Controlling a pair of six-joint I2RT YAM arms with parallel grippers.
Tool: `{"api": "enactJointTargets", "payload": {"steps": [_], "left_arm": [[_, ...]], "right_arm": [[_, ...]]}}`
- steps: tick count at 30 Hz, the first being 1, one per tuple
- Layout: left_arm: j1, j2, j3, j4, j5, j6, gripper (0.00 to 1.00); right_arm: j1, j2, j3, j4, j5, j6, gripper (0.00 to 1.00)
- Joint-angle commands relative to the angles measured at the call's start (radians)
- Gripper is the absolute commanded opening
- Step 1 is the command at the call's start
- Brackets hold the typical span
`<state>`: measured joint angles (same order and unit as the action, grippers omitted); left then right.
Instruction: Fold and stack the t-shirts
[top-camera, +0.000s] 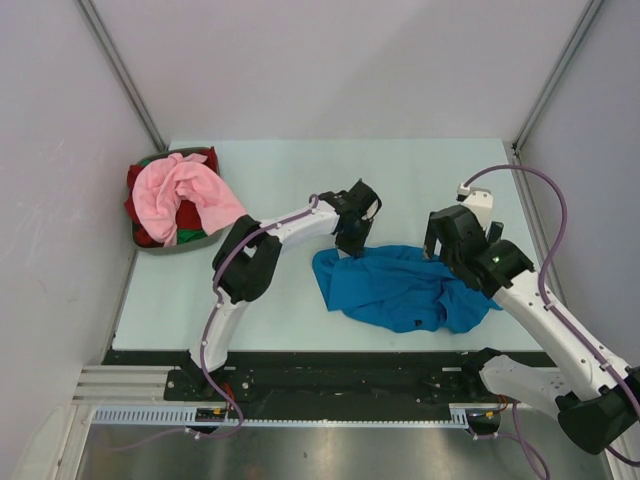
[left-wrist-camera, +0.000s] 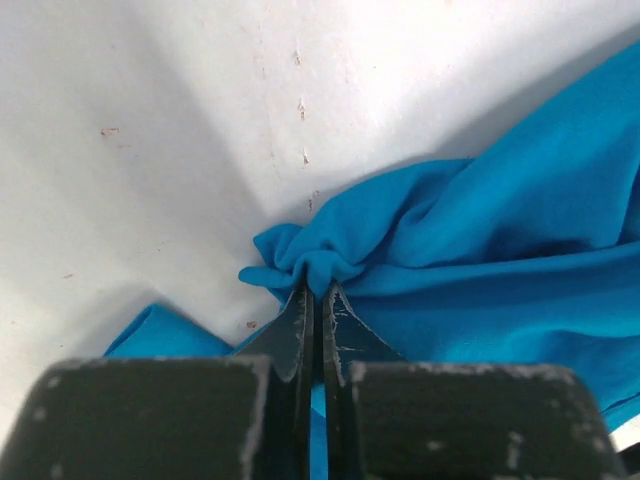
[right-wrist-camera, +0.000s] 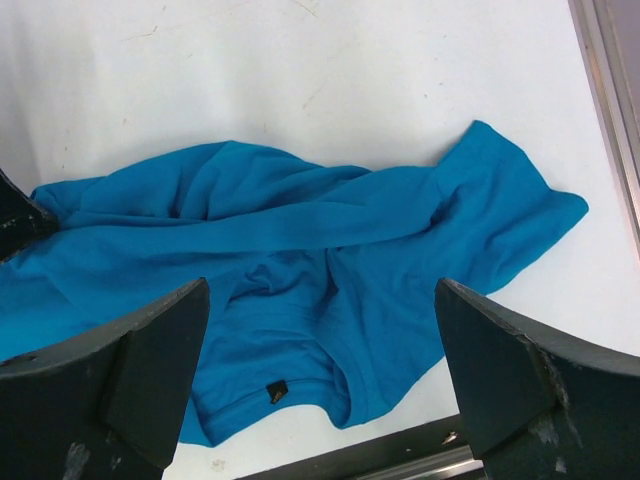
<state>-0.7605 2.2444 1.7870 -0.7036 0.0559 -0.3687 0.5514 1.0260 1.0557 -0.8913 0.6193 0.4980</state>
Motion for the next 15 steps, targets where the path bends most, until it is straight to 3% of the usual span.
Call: {"api": "enactJointTargets", "payload": {"steps": [1,6,15], "left_arm": [[-0.002,0.006,-0.008,-0.022,-0.048,0.010,0.00],[0.021,-0.116,-0.012,-0.017,-0.151,-0.018,0.00],[0.219,-0.460,-0.103,-0.008,-0.168,-0.084,0.00]], "right_arm": [[-0.010,-0.040,-0.013,0.015,0.014,-0.003,1.00],[-0.019,-0.040,-0.029,-0.003,0.053,0.023,1.00],[-0.036,-0.018,-0.036,0.017,0.060,0.030,1.00]]}}
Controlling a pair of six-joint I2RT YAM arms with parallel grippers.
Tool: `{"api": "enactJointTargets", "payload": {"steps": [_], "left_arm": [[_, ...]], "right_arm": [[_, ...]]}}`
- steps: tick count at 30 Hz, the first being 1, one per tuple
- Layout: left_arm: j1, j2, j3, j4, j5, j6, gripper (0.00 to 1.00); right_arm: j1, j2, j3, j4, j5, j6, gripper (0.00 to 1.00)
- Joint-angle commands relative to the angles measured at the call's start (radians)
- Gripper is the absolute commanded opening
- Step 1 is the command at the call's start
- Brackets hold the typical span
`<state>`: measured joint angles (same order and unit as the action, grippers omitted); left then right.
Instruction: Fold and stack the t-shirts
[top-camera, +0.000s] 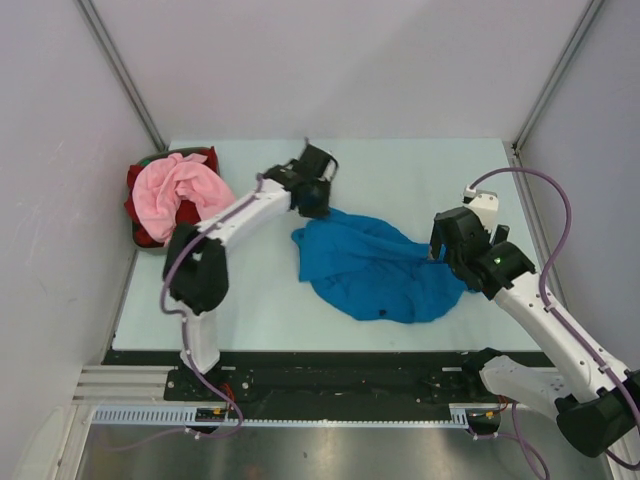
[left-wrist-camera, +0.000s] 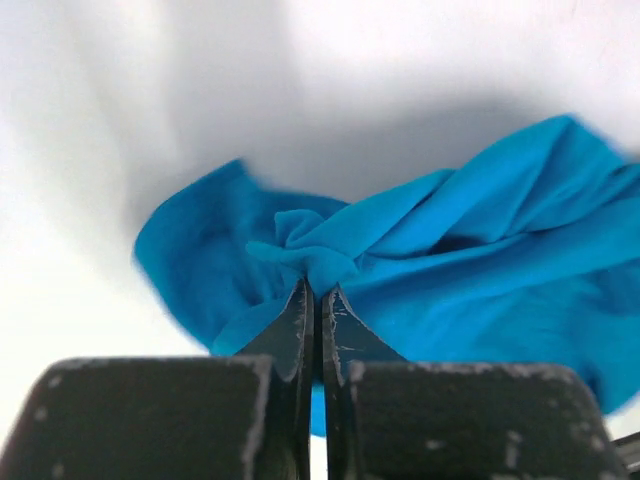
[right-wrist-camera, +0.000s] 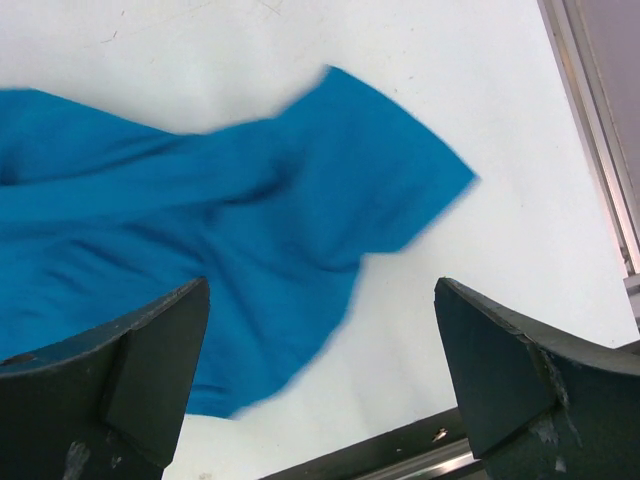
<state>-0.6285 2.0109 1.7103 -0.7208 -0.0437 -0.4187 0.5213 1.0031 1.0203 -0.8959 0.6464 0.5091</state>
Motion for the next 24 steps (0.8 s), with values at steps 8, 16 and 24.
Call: {"api": "enactJointTargets", "payload": {"steps": [8,16,24], "left_arm": [[0.151,-0.397,-0.243,0.018,-0.107,-0.032,0.00],[0.153,-0.403,-0.380,0.083,-0.087,-0.052,0.00],[0.153,-0.396,-0.388,0.081,-0.076,-0.055,0.00]], "right_arm": [[-0.014,0.147,-0.042,0.129,-0.010,0.031,1.00],[-0.041,0.359,-0.054,0.348,-0.116,0.025,1.00],[-0.099,0.555,-0.051,0.548,-0.185,0.009,0.95]]}}
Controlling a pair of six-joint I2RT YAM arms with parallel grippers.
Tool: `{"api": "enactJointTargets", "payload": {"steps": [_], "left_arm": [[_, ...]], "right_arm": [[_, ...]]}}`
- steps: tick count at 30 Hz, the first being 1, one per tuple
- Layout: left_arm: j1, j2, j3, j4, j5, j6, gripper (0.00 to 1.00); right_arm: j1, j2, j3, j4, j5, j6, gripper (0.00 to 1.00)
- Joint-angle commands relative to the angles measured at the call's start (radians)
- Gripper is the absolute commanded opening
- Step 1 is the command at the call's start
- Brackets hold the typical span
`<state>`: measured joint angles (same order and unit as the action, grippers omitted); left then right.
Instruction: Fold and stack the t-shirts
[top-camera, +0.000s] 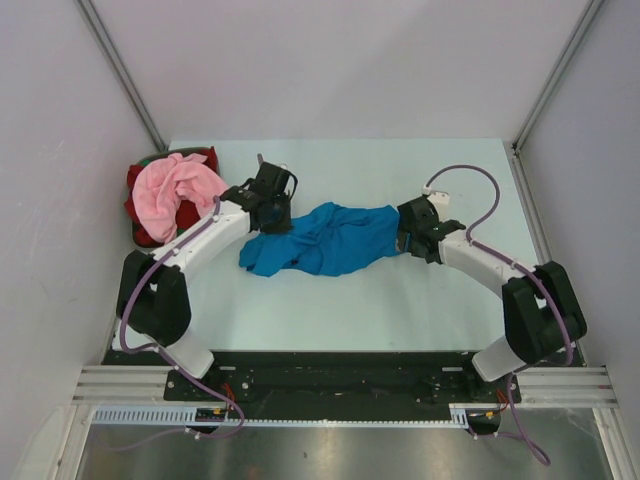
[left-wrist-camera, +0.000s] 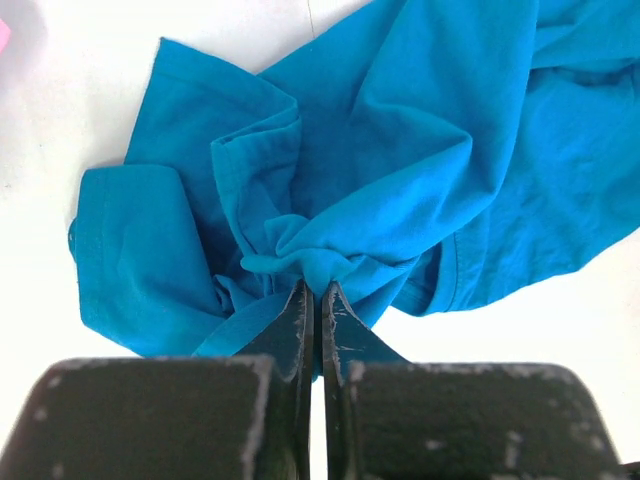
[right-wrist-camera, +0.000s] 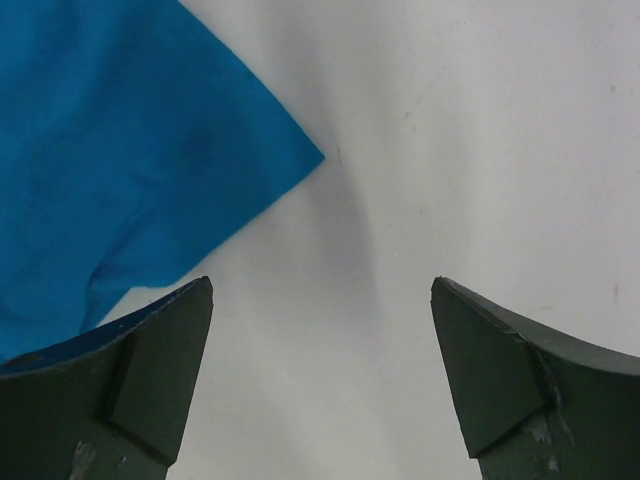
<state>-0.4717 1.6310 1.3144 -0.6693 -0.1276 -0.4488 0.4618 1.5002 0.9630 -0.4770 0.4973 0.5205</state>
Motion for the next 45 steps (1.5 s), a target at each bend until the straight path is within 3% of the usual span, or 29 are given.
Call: {"api": "enactJointTargets", "payload": {"steps": [1,8,22,25,26,28,29,37,40,45], "left_arm": [[-0.004,-0.019,0.005,0.030,0.009,-0.025,0.00],[-0.004,-0.042,-0.024,0.043,0.026,-0.034,0.00],[-0.004,-0.051,-0.056,0.059,0.043,-0.037,0.00],[-0.004,-0.068,-0.070,0.059,0.052,-0.041,0.00],[-0.004,-0.075,-0.075,0.060,0.054,-0.041,0.00],[-0.004,-0.091,-0.083,0.056,0.049,-0.039,0.00],[-0.004,-0.097,-0.086,0.051,0.046,-0.041,0.00],[-0.004,-0.209,-0.128,0.034,0.042,-0.060,0.01],[-0.004,-0.310,-0.165,0.042,0.066,-0.090,0.02],[-0.005,-0.530,-0.187,0.073,0.088,-0.139,0.06]], "right_arm": [[-0.051,0.093,0.006,0.136,-0.040,-0.002,0.94],[-0.077,0.207,0.006,0.251,-0.036,-0.020,0.84],[-0.086,0.311,0.034,0.357,-0.091,-0.011,0.74],[-0.086,0.348,0.048,0.368,-0.091,-0.014,0.47],[-0.086,0.353,0.055,0.365,-0.089,-0.014,0.30],[-0.086,0.367,0.059,0.359,-0.083,-0.013,0.14],[-0.086,0.367,0.062,0.356,-0.080,-0.011,0.00],[-0.081,0.253,0.063,0.215,0.015,-0.016,0.00],[-0.071,0.137,0.062,0.137,0.079,-0.034,0.00],[-0.049,-0.207,0.071,0.054,0.119,-0.095,0.00]]}}
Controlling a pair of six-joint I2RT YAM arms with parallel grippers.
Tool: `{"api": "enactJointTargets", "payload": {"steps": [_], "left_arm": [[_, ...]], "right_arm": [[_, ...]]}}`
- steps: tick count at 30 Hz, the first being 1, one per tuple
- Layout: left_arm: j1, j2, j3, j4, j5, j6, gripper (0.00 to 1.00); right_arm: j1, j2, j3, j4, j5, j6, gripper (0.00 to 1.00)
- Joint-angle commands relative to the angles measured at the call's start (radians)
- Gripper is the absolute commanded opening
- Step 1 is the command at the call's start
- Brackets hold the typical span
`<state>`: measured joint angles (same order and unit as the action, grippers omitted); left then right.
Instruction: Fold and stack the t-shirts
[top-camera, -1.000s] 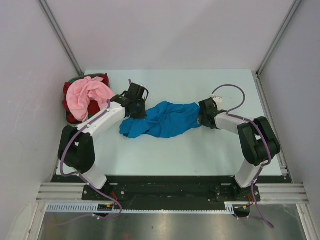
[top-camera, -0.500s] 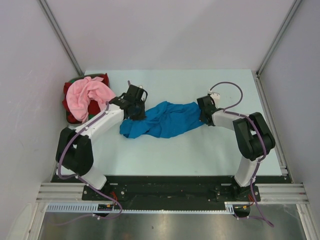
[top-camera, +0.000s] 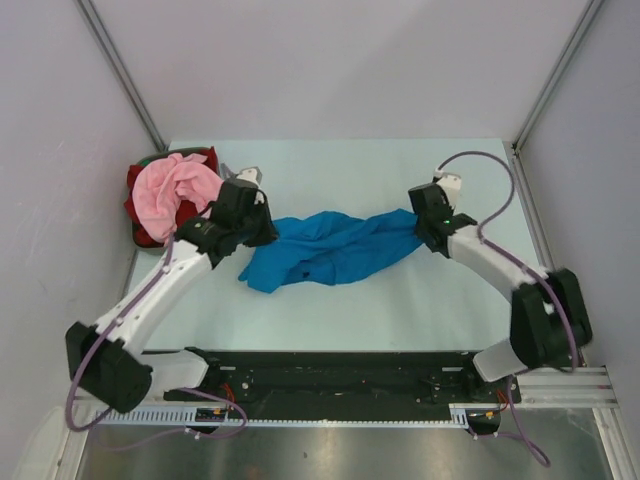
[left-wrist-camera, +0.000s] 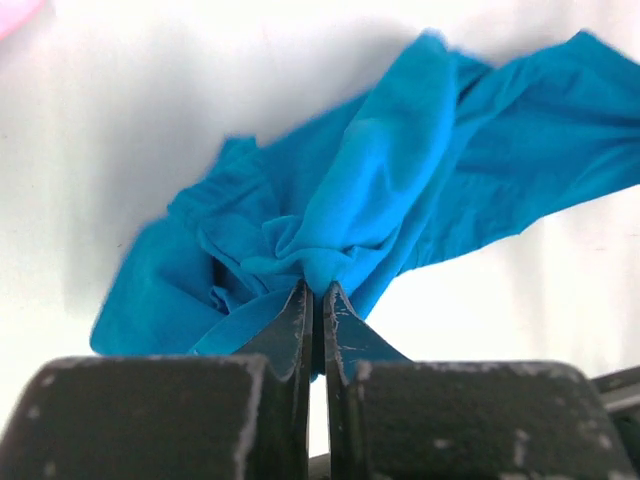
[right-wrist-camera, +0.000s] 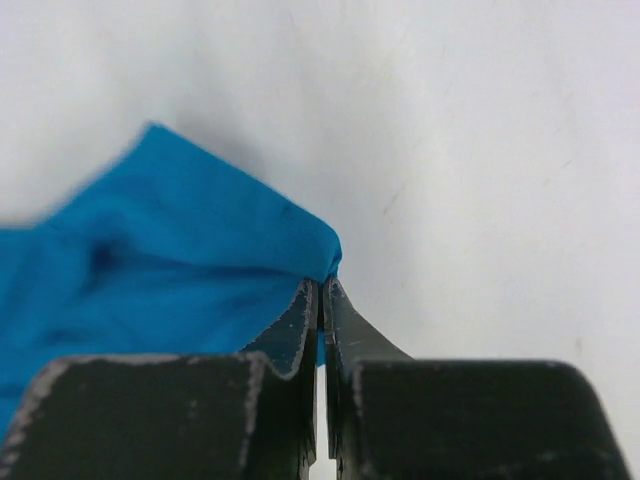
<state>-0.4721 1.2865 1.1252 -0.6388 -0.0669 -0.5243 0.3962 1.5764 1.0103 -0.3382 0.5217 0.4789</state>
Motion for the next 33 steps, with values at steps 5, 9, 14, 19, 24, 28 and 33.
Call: {"api": "enactJointTargets", "payload": {"steps": [5,9,14,19,24,28,33], "left_arm": [[-0.005,-0.314,0.145,-0.034,0.018,-0.065,0.15],[-0.005,-0.403,0.199,-0.045,0.097,-0.092,0.33],[-0.005,-0.524,0.121,0.008,0.173,-0.163,0.51],[-0.008,-0.538,-0.059,0.027,0.168,-0.181,0.56],[-0.069,-0.457,-0.221,0.083,0.107,-0.183,0.57],[-0.172,-0.304,-0.266,0.137,0.078,-0.166,0.59],[-0.223,-0.138,-0.251,0.286,0.099,-0.148,0.65]], "right_arm": [[0.066,-0.550,0.192,-0.198,0.095,-0.146,0.00],[0.082,-0.660,0.352,-0.336,0.037,-0.192,0.00],[0.089,-0.707,0.488,-0.453,0.000,-0.192,0.00],[0.089,-0.681,0.481,-0.490,0.015,-0.191,0.00],[0.090,-0.655,0.416,-0.481,0.023,-0.171,0.00],[0.089,-0.645,0.387,-0.461,0.012,-0.169,0.00],[0.089,-0.635,0.350,-0.444,0.005,-0.163,0.00]]}}
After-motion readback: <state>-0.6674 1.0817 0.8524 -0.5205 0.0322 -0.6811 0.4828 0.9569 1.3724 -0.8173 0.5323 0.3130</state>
